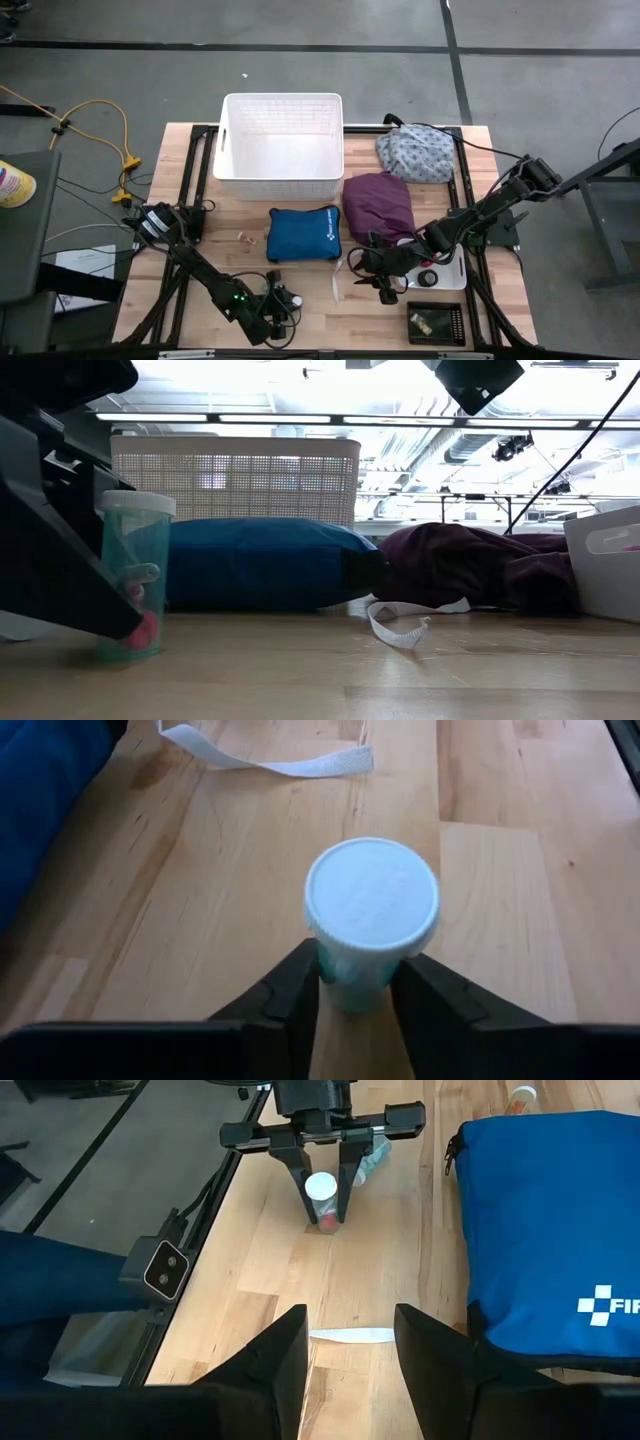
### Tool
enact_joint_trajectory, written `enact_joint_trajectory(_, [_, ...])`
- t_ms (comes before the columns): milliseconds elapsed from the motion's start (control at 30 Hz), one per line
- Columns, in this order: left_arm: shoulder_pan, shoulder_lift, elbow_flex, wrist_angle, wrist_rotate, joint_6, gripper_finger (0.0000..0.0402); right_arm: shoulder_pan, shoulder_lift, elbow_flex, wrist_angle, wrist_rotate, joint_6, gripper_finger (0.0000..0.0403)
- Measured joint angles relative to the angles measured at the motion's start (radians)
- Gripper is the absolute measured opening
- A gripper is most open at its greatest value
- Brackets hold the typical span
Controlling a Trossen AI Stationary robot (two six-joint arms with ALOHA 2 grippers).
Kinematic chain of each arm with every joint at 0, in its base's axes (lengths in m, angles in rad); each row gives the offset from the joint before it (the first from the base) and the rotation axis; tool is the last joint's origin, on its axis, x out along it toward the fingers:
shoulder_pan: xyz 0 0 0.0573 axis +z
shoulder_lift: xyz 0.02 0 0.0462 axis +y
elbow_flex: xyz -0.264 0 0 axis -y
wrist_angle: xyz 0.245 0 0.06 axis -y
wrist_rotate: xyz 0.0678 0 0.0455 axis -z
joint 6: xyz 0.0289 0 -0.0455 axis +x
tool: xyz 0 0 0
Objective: Pick & Place Medicine items
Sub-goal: Put the bottom blue pill bottle into the black bin
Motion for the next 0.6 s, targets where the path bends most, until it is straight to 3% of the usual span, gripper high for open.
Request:
enact_joint_trajectory(333, [0.004,-0.003,0.000,-0.001,0.003,0.000,0.0097,0.000,0.000,0.000,0.000,0.000,0.000,0.0138])
enact_joint_trajectory(600, [0.066,-0.073,0.000,0.000,0.110,0.063,0.0096,0.000,0.000,0.000,-0.001,0.000,0.000,0.0138])
